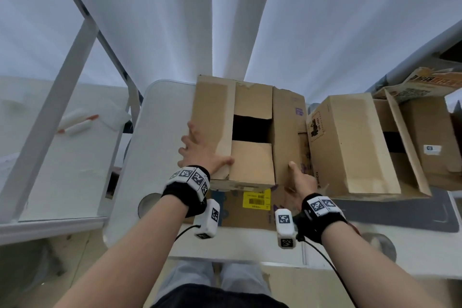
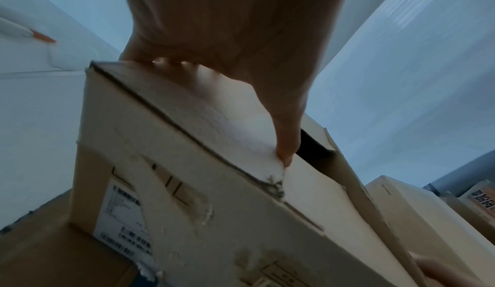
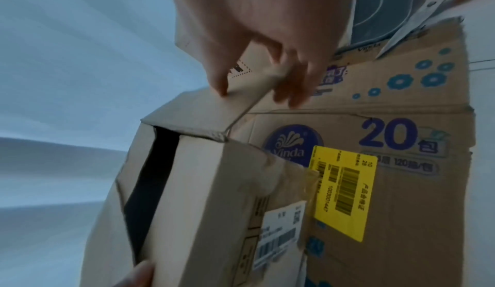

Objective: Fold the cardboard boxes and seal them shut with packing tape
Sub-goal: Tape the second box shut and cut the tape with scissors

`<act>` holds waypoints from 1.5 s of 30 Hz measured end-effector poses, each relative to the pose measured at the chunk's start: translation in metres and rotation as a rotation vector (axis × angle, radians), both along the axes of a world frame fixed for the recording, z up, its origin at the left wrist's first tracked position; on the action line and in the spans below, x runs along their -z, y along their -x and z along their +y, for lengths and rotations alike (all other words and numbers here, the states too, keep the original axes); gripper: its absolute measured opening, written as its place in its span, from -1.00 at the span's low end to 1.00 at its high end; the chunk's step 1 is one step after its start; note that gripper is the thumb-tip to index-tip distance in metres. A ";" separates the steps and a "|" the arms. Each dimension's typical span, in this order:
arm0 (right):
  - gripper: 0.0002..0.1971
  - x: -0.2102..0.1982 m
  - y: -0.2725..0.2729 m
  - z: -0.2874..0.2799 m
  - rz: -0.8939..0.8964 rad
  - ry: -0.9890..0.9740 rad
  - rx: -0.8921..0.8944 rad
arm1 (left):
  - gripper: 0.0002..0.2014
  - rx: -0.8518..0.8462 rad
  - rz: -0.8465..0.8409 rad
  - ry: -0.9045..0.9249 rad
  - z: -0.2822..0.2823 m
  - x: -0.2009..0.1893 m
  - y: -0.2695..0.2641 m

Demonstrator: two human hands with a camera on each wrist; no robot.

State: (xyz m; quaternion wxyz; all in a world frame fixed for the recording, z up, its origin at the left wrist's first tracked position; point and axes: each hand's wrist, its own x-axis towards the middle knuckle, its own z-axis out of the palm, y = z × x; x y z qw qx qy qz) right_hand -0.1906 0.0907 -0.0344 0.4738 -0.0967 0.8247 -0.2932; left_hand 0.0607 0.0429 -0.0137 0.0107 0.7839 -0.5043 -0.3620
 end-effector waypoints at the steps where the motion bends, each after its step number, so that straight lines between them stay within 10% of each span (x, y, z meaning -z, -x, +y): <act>1: 0.04 -0.012 -0.003 0.001 0.135 0.058 -0.002 | 0.56 -0.006 -0.003 0.000 -0.001 0.000 0.000; 4: -0.60 -0.039 0.000 0.004 0.463 0.256 0.020 | 0.56 -0.017 -0.020 0.003 -0.001 0.000 0.003; 7: -0.83 -0.059 -0.005 0.003 0.582 0.450 -0.086 | 0.56 -0.016 -0.015 0.008 -0.001 -0.001 0.005; 13: -0.64 -0.070 -0.046 0.004 0.381 0.665 -0.368 | 0.54 -0.012 0.056 0.005 0.000 -0.007 0.002; 19: -0.48 -0.041 -0.065 -0.004 0.407 0.341 -0.933 | 0.16 -0.098 0.209 0.036 -0.003 -0.009 -0.005; 27: 0.32 -0.029 -0.058 -0.021 0.170 0.183 -0.629 | 0.50 -0.064 0.088 0.003 0.000 -0.014 0.003; 32: 0.08 -0.028 -0.054 -0.019 -0.050 0.182 -0.576 | 0.59 -0.109 0.092 -0.013 -0.007 -0.015 0.003; 45: 0.03 -0.065 -0.033 -0.009 0.117 0.305 -0.623 | 0.57 -0.124 0.152 0.140 -0.002 -0.042 0.010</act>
